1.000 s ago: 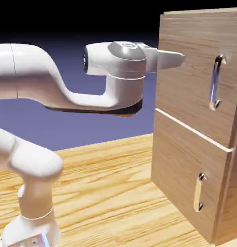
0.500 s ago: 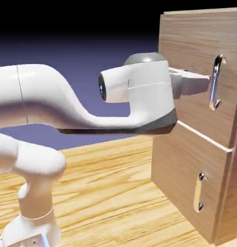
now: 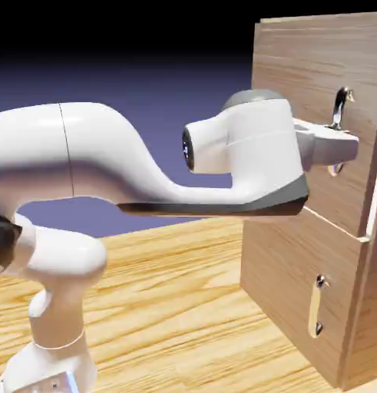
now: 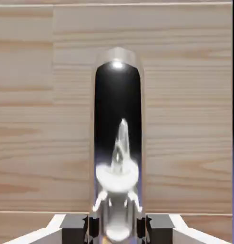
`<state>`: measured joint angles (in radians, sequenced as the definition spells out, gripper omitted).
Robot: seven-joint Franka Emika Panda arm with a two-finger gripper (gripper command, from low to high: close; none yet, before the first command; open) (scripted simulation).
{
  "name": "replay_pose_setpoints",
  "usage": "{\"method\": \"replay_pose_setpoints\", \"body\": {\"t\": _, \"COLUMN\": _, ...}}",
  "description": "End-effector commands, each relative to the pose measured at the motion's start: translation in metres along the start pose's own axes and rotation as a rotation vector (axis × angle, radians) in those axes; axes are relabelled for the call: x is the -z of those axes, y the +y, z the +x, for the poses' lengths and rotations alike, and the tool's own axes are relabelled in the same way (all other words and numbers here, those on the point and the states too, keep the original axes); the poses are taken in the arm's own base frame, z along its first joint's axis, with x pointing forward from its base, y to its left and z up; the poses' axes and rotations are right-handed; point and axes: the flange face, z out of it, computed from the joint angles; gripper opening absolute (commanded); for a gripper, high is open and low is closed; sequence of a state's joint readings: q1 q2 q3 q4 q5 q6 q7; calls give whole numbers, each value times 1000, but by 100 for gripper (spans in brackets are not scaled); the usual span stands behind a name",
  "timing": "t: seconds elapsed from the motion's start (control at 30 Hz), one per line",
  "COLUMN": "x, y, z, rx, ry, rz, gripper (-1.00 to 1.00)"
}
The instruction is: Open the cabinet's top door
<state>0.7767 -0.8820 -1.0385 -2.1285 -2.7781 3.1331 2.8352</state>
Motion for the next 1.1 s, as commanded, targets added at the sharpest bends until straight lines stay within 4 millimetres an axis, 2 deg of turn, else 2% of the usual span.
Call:
{"method": "replay_pose_setpoints", "body": {"t": 0.0, "x": 6, "y": -2, "z": -2, "rx": -1, "ry": 12, "rz": -12, "gripper": -100}}
{"method": "replay_pose_setpoints", "body": {"t": 0.63, "x": 107, "y": -45, "z": -45, "rx": -1, "ry": 225, "rz": -225, "gripper": -100}}
{"method": "replay_pose_setpoints", "body": {"t": 1.07, "x": 158, "y": -82, "z": -82, "rx": -1, "ry": 356, "rz": -356, "gripper": -100}}
